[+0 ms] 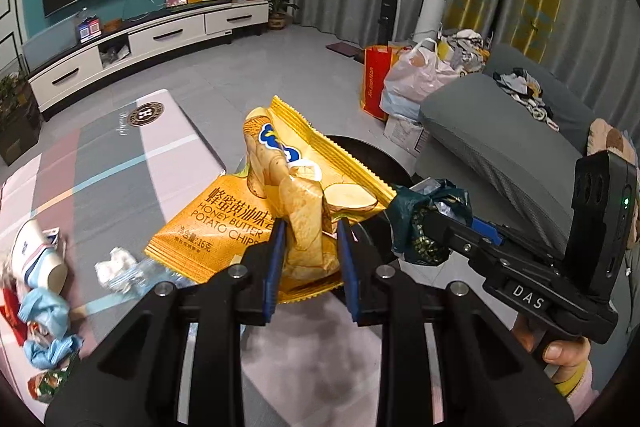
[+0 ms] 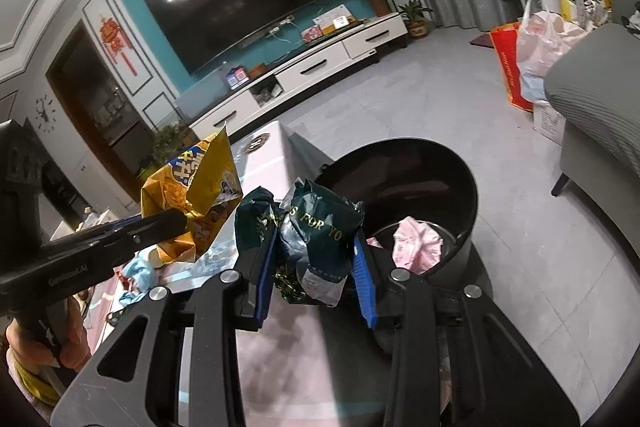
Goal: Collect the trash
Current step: 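Carry both bags over the black bin and open both tools to drop them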
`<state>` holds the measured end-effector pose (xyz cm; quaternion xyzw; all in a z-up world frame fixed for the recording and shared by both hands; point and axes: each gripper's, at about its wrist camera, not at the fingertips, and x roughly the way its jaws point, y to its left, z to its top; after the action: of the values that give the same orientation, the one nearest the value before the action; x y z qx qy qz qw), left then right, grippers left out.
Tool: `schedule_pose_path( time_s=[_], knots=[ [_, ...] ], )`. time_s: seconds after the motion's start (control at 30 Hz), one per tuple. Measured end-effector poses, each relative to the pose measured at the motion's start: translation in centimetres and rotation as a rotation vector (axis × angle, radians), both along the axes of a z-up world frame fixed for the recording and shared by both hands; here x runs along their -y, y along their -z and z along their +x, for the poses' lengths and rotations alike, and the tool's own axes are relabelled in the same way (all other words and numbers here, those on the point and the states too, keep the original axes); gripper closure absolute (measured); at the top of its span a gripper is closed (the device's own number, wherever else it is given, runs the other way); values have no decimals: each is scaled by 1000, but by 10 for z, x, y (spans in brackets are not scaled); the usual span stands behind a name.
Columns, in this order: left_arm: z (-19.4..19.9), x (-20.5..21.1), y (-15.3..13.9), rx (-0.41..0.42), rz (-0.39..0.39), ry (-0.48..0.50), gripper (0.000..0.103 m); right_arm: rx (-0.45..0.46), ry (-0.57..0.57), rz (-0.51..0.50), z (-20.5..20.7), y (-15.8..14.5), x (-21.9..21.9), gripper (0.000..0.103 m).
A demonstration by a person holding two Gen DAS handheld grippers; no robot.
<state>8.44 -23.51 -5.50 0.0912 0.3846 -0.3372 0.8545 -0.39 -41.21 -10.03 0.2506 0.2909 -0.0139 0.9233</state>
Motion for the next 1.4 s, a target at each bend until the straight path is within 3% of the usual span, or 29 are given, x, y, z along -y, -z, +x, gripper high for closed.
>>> schedule_pose_path(
  time_s=[0.5, 1.0, 1.33, 1.4],
  knots=[
    [29, 58, 33, -30, 50, 48, 75, -66, 71, -31, 28, 27, 30, 67],
    [54, 84, 64, -49, 105, 51, 74, -147, 106, -85, 56, 50, 38, 67],
    [63, 91, 77, -75, 103, 41, 66, -191, 104, -100, 68, 59, 40, 64],
    [65, 90, 79, -76, 97, 33, 60, -198, 105, -90, 69, 60, 41, 56]
  ],
)
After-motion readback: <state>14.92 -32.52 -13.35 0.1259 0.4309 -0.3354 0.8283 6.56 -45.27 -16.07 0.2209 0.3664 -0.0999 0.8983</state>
